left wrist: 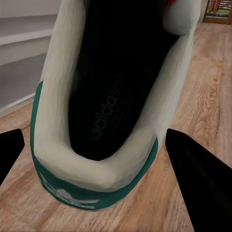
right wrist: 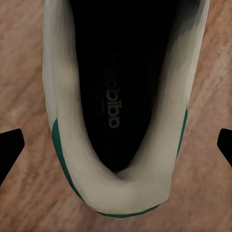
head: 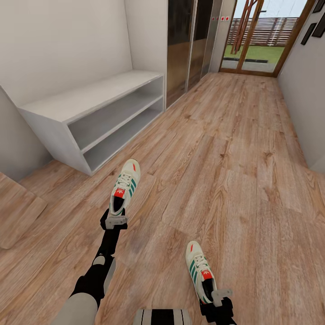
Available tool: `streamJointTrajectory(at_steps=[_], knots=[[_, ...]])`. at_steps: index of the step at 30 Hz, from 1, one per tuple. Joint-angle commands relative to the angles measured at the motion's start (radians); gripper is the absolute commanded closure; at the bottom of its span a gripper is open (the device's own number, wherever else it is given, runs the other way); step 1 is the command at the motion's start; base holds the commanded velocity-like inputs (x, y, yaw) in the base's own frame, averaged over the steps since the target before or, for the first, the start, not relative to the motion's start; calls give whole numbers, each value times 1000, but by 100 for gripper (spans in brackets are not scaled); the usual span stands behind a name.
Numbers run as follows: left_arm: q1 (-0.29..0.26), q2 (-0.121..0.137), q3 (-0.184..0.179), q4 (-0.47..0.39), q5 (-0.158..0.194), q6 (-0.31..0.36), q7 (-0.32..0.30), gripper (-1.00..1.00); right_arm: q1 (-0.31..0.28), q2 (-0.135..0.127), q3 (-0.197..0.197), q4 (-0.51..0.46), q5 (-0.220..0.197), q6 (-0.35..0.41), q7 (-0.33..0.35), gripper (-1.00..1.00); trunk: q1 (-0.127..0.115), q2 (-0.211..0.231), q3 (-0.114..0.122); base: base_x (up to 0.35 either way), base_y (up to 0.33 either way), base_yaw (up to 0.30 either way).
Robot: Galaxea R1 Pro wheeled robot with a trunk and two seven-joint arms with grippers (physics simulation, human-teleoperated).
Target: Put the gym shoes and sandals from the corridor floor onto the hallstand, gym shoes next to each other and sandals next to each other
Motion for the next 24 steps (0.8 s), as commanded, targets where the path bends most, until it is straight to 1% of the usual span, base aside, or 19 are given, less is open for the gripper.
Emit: streamJointTrajectory(at_steps=[1,12,24], knots=[[0,0,0,0,0,0,0,100,0,0,0,0,0,0,0,-100,0,0,0,0,0,0],[0,0,1,0,0,0,0,100,0,1,0,1,0,1,0,-100,0,0,0,0,0,0],[0,0,0,0,0,0,0,100,0,8,0,1,1,2,0,-100,0,0,0,0,0,0]])
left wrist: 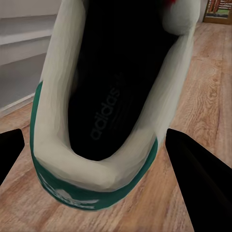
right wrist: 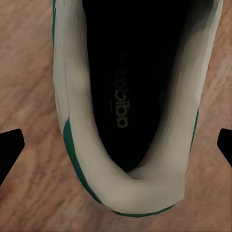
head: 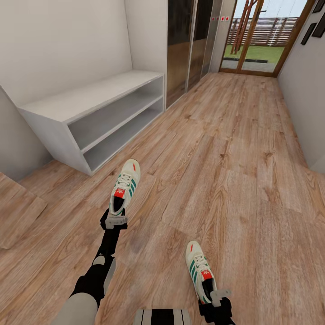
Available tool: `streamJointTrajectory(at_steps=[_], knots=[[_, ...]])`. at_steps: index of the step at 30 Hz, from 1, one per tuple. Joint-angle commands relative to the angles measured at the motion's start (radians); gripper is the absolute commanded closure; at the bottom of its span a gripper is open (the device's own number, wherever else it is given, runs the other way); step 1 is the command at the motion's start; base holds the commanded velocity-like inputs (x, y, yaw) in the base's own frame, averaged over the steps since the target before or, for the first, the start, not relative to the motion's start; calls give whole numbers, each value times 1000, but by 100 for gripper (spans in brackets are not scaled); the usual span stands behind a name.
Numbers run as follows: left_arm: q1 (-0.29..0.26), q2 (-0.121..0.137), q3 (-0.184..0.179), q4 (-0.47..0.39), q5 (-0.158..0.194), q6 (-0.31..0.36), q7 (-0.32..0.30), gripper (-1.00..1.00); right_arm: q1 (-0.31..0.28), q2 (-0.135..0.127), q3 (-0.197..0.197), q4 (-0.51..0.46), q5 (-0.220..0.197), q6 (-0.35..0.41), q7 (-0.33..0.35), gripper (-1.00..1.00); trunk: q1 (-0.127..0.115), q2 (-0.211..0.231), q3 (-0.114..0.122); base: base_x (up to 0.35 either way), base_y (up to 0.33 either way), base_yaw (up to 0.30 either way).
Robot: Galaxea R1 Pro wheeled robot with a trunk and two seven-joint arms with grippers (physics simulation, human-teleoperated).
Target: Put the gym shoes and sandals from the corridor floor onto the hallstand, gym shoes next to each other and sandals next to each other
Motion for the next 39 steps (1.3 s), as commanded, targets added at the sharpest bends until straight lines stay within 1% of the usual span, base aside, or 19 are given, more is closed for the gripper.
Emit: streamJointTrajectory(at_steps=[1,3,39], knots=[[0,0,0,0,0,0,1,100,0,0,0,0,0,0,0,-100,0,0,-4,0,0,0],[0,0,0,0,0,0,1,100,0,1,0,0,0,0,0,-100,1,-1,-12,0,0,0],[0,0,0,0,0,-1,1,100,0,-3,-2,0,0,0,0,-100,1,-1,-12,0,0,0]])
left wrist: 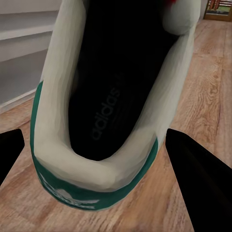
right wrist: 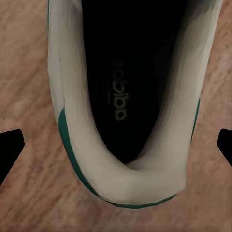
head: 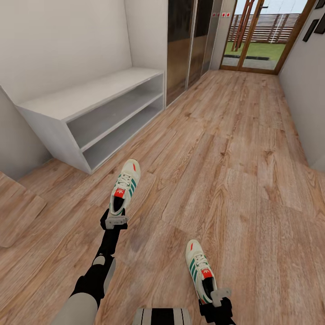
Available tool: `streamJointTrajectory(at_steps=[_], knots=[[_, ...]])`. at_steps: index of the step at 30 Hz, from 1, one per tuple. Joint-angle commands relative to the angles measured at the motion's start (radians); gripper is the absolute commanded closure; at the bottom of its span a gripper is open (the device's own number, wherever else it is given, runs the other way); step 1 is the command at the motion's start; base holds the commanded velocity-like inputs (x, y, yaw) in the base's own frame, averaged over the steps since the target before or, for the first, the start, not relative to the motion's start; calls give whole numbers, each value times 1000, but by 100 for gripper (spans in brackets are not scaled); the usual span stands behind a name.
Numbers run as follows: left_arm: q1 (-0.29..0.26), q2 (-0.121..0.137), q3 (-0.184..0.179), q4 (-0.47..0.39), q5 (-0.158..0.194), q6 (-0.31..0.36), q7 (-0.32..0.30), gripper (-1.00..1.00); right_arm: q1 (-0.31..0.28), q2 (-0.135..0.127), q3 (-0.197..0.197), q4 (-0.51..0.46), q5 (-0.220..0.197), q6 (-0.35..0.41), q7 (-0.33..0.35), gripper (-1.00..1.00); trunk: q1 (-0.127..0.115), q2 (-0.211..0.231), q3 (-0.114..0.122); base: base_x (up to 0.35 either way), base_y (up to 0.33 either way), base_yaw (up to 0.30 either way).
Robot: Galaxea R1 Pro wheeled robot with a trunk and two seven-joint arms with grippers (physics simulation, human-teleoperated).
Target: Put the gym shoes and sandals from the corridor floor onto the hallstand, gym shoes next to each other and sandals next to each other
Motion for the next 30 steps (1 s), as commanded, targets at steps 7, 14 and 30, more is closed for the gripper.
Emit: streamJointTrajectory(at_steps=[7,14,30], knots=[[0,0,0,0,0,0,1,100,0,0,1,0,0,0,0,100,0,0,0,0,0,0],[0,0,0,0,0,0,1,100,0,0,1,0,0,0,0,100,0,0,0,0,0,0],[0,0,0,0,0,0,1,100,0,-7,0,-15,0,-2,-1,100,0,0,0,0,0,0]])
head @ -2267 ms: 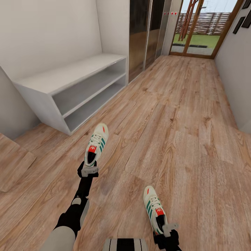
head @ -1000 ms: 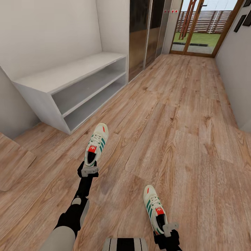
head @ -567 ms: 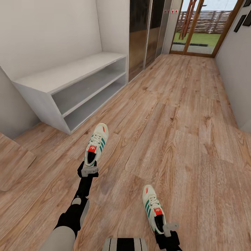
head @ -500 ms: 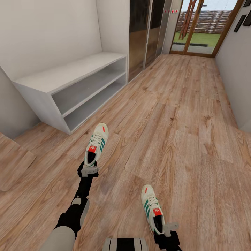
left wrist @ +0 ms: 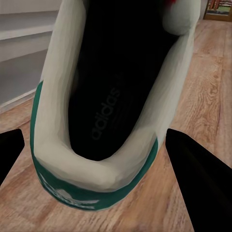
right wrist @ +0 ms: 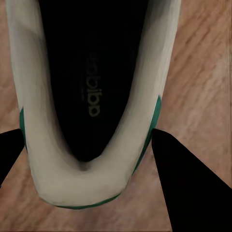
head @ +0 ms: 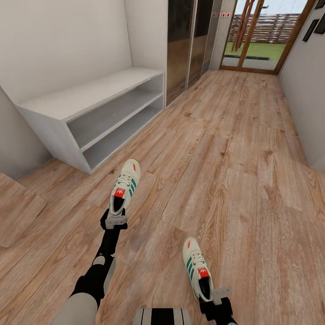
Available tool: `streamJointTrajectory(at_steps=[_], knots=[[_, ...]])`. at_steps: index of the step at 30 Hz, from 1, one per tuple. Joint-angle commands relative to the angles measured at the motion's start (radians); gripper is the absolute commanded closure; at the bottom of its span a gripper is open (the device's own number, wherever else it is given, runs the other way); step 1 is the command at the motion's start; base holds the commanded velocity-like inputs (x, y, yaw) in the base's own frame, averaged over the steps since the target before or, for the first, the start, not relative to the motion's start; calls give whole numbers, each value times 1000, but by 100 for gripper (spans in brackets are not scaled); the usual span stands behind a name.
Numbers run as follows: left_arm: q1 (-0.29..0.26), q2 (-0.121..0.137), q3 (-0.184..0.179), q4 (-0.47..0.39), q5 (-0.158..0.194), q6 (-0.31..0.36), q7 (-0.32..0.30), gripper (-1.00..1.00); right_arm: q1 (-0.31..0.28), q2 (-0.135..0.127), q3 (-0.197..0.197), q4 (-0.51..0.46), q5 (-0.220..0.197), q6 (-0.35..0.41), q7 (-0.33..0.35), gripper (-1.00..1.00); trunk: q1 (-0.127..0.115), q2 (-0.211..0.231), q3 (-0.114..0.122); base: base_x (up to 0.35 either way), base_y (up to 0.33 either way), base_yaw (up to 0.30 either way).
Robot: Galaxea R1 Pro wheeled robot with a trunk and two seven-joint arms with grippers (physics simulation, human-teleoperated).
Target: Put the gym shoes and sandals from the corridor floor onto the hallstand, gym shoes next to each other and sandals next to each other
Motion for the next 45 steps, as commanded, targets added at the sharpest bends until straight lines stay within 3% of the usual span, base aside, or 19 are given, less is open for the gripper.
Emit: streamJointTrajectory(at_steps=[1,7,13,18,29,31,33,35,45], knots=[[0,0,0,0,0,0,1,100,0,-1,1,-7,-2,0,-1,100,0,0,0,0,0,0],[0,0,0,1,0,0,1,100,-1,-24,0,-133,-1,-2,-12,100,0,0,0,0,0,0],[0,0,-1,13,0,0,1,100,-1,-31,0,-224,1,-7,-58,100,0,0,0,0,0,0],[0,0,-22,51,0,0,1,100,-1,-34,0,-300,1,-11,-78,100,0,0,0,0,0,0],[0,0,-27,119,-1,0,2,100,-1,-34,0,-347,3,-14,-83,100,0,0,0,0,0,0],[0,0,3,200,-2,0,2,100,-1,-35,-1,-360,3,-16,-111,100,0,0,0,0,0,0],[0,1,80,242,-5,0,2,100,-1,-35,-2,-361,3,-19,-124,100,0,0,0,0,0,0],[0,17,107,266,-6,0,2,100,-1,-35,-2,-361,3,-19,-128,100,0,0,0,0,0,0],[0,26,119,294,-5,-1,1,100,-1,-38,-3,-361,3,-20,-130,100,0,0,0,0,14,0]])
